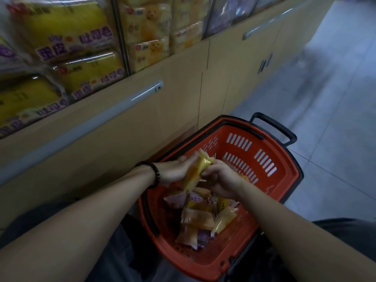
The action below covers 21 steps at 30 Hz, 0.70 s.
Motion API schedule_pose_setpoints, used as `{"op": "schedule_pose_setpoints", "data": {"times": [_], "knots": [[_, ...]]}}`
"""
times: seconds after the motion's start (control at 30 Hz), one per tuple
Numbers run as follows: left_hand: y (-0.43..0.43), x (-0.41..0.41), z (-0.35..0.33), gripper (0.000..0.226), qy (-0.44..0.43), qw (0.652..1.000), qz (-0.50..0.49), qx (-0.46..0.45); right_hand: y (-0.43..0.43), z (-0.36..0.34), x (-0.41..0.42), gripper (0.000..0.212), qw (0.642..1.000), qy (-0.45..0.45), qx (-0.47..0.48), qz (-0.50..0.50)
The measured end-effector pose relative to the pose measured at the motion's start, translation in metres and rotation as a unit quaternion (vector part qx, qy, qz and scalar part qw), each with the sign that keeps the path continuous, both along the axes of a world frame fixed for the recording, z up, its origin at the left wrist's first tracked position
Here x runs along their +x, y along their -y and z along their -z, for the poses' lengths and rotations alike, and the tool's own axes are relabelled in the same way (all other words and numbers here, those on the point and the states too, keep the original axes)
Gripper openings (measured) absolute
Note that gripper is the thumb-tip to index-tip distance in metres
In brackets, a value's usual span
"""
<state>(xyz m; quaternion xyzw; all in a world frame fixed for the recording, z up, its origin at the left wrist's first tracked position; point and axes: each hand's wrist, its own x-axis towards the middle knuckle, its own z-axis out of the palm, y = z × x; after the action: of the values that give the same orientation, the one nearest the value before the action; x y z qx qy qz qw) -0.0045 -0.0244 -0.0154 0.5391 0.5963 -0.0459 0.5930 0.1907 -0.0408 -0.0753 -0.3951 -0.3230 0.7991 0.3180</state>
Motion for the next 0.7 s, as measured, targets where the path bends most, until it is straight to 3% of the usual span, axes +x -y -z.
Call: {"op": "schedule_pose_setpoints", "data": {"times": [0.07,0.2,0.3,0.37,0.43,0.5,0.6,0.7], "knots": [[0.001,0.002,0.005,0.096,0.026,1.000,-0.016,-0.007,0.001,0.002,-0.003,0.037,0.999,-0.022,-0.024,0.021],[-0.002,0.000,0.011,0.066,-0.080,0.988,0.029,0.131,-0.006,0.008,-0.001,0.039,0.999,0.007,-0.024,0.031],[-0.005,-0.007,0.011,0.090,-0.089,0.986,-0.008,0.140,-0.015,0.013,0.001,0.033,0.983,0.180,-0.001,0.023],[-0.008,-0.013,0.010,0.094,-0.085,0.984,-0.027,0.153,-0.022,0.030,0.002,0.033,0.931,0.360,0.059,0.015],[-0.010,-0.015,0.011,0.082,-0.071,0.984,-0.036,0.158,-0.023,0.048,-0.001,0.029,0.868,0.481,0.126,-0.016],[-0.011,-0.020,0.012,0.082,-0.070,0.981,-0.044,0.173,-0.019,0.066,-0.003,0.039,0.825,0.532,0.167,-0.091],[-0.012,-0.026,0.014,0.091,-0.066,0.976,-0.078,0.192,-0.022,0.099,-0.006,0.062,0.798,0.559,0.170,-0.143],[-0.014,-0.031,0.018,0.059,-0.060,0.971,-0.108,0.207,-0.027,0.109,-0.013,0.077,0.730,0.620,0.178,-0.228]]}}
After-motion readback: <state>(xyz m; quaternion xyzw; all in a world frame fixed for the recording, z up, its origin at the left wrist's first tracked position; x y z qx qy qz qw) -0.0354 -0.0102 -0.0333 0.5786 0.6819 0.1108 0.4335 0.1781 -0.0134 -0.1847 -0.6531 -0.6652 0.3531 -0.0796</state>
